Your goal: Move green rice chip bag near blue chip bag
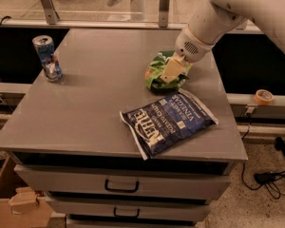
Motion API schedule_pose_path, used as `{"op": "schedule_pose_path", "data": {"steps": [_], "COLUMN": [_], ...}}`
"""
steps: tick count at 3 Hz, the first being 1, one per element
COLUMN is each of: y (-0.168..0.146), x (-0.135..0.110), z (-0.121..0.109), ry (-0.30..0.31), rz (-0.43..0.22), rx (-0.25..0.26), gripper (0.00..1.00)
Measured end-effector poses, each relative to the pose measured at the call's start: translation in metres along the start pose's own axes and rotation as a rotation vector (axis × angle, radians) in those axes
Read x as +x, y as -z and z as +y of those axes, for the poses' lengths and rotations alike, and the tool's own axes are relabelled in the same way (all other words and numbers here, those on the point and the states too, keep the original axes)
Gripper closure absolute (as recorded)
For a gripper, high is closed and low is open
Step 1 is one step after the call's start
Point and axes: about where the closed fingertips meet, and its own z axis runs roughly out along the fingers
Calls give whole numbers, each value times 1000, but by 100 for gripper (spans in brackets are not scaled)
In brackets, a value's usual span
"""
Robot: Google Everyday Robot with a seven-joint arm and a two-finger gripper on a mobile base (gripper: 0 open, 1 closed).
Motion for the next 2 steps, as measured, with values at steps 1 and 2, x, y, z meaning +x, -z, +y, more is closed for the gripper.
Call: {"op": "schedule_pose_path", "data": {"steps": [1, 2], "y": [-3, -1], "x": [5, 2], "z": [7, 1], "ry": [0, 11], "rz": [14, 14], "rx": [-21, -12], "gripper": [30, 7]}}
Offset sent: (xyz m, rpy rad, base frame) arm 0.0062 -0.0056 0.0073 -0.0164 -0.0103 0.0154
